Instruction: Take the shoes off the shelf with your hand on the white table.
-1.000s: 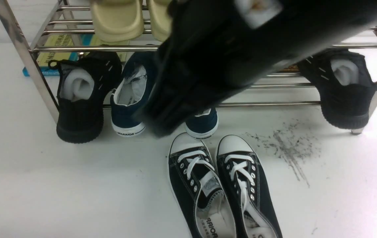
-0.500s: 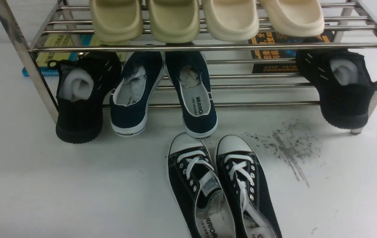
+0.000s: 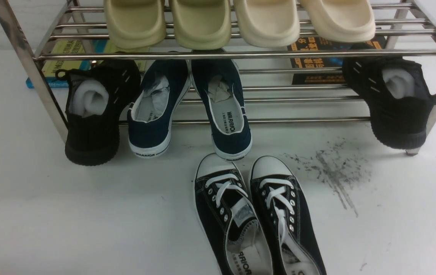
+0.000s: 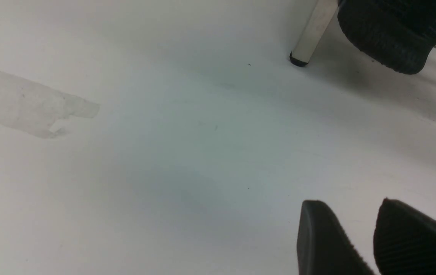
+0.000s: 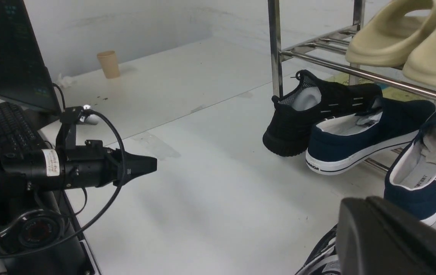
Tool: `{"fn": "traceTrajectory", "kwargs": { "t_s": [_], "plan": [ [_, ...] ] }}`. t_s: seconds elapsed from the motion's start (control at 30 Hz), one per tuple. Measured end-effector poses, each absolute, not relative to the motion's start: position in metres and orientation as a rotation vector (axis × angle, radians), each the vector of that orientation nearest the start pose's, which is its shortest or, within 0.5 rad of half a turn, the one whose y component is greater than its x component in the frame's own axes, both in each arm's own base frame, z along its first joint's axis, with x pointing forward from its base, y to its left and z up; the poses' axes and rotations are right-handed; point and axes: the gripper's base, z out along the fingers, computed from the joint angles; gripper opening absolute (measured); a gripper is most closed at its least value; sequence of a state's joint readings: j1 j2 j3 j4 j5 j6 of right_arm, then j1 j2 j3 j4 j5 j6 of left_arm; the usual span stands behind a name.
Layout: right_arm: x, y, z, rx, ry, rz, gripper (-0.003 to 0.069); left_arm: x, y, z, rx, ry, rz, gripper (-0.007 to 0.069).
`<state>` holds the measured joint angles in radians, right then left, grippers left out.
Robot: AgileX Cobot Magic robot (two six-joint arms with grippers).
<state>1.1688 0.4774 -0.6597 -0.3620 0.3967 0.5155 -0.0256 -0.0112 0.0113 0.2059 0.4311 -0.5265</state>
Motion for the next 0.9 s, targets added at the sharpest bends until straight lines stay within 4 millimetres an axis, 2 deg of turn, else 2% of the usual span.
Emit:
{"fn": "traceTrajectory", "kwargs": {
  "t_s": [0.9],
  "plan": [
    [0.0481, 0.0804, 0.3643, -0.739, 1.594, 0.883, 0.0022, 0.0508, 0.0065, 0.1722, -0.355, 1.876, -0.165, 0.0239]
  ]
}}
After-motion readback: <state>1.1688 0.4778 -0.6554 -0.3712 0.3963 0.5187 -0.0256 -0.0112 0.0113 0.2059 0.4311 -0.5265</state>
